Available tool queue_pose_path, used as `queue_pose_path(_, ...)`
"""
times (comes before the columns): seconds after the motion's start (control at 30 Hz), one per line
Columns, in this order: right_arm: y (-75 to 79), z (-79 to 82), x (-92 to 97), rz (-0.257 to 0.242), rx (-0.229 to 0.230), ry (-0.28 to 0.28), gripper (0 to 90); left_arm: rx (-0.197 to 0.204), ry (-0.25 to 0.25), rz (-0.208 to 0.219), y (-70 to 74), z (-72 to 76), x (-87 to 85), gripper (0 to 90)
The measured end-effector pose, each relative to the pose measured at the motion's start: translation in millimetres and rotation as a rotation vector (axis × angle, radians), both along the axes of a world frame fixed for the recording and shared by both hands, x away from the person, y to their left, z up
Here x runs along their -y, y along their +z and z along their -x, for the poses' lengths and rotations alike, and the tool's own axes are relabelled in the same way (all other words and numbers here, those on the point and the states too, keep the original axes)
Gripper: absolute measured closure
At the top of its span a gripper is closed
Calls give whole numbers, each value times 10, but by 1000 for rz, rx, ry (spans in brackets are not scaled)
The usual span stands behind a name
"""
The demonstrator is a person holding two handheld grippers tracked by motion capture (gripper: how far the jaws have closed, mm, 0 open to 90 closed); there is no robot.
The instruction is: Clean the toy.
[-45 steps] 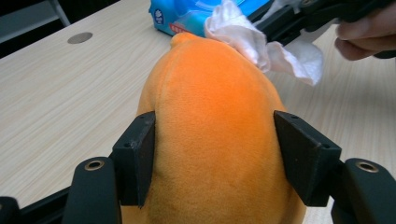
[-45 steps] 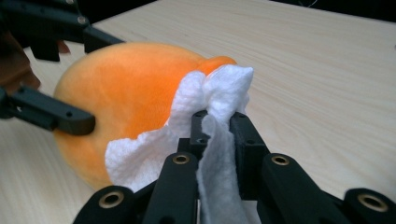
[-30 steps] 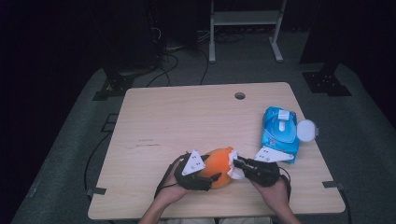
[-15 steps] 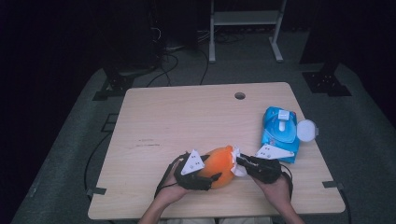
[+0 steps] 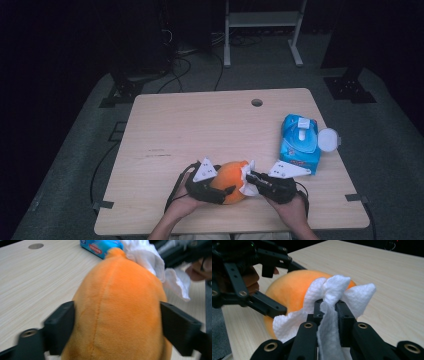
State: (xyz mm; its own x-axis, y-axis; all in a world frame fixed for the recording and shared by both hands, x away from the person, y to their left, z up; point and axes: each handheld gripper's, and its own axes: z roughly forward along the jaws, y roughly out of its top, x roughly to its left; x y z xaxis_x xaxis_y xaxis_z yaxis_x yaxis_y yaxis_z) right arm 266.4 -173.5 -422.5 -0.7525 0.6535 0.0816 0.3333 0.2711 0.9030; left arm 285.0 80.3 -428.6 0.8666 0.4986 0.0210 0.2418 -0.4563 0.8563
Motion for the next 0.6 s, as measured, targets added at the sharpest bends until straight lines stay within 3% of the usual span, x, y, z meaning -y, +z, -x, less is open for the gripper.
queue_pose_path(0.1, 7, -76, 78, -32, -15, -14, 795, 15, -20, 4, -14, 24, 23, 280)
queue_pose_path(0.27, -63, -185, 213, -85, -77, -61, 793, 20, -17, 1, -15, 29, 54, 272)
queue_pose_path(0.33, -19, -115, 147, -72, -52, -38, 794, 17, -7, 6, -23, 16, 49, 255)
queue_pose_path(0.43, 94, 7, -30, -63, 5, 72, 793, 23, -5, 11, -34, 25, 65, 248)
queue_pose_path(0.5, 122, 33, -109, -1, 48, 79, 792, 28, -5, 5, -27, 34, 68, 248)
queue_pose_path(0.6, 54, -68, 10, -28, 10, 33, 792, 21, -2, 18, -33, 25, 47, 250)
